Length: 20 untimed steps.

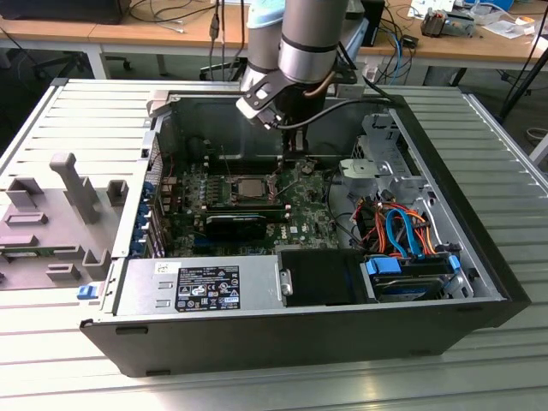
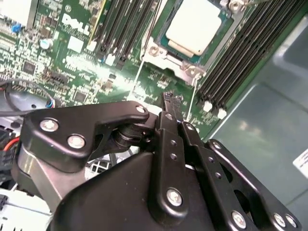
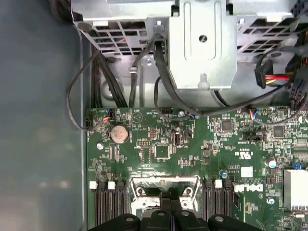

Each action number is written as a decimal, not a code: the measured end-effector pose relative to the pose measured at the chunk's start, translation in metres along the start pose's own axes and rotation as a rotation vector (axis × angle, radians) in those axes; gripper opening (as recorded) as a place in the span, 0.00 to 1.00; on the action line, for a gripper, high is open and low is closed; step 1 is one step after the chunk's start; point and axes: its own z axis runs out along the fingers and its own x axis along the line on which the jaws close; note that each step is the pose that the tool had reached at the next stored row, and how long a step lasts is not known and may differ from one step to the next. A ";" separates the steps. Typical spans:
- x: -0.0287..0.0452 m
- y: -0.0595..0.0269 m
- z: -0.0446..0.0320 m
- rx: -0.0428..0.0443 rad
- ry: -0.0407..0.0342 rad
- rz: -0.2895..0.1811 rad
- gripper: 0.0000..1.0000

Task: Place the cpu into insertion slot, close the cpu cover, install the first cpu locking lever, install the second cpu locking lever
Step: 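Close the cpu cover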

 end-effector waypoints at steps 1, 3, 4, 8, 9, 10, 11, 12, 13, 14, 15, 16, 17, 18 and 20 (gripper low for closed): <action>0.0003 0.0057 -0.0004 0.0079 0.0003 0.000 0.11; 0.0009 0.0166 -0.0011 0.0258 -0.0002 0.000 0.11; 0.0012 0.0212 -0.0012 0.0333 -0.0003 0.000 0.11; 0.0025 0.0467 -0.0019 0.0783 -0.0009 0.001 0.11; 0.0026 0.0501 -0.0006 0.0867 -0.0008 0.001 0.11; 0.0026 0.0507 0.0011 0.0894 -0.0009 0.001 0.11; 0.0025 0.0511 0.0040 0.0911 -0.0010 0.001 0.11; 0.0025 0.0512 0.0062 0.0919 -0.0010 0.001 0.11; 0.0025 0.0514 0.0089 0.0926 -0.0009 0.001 0.11; 0.0025 0.0515 0.0114 0.0929 -0.0010 0.001 0.11; 0.0025 0.0512 0.0122 0.0929 -0.0009 0.000 0.11; 0.0024 0.0471 0.0126 0.0929 -0.0008 0.000 0.11; 0.0024 0.0421 0.0129 0.0926 -0.0007 0.000 0.11; 0.0023 0.0390 0.0130 0.0923 -0.0004 0.000 0.11; 0.0023 0.0342 0.0132 0.0915 -0.0002 0.000 0.11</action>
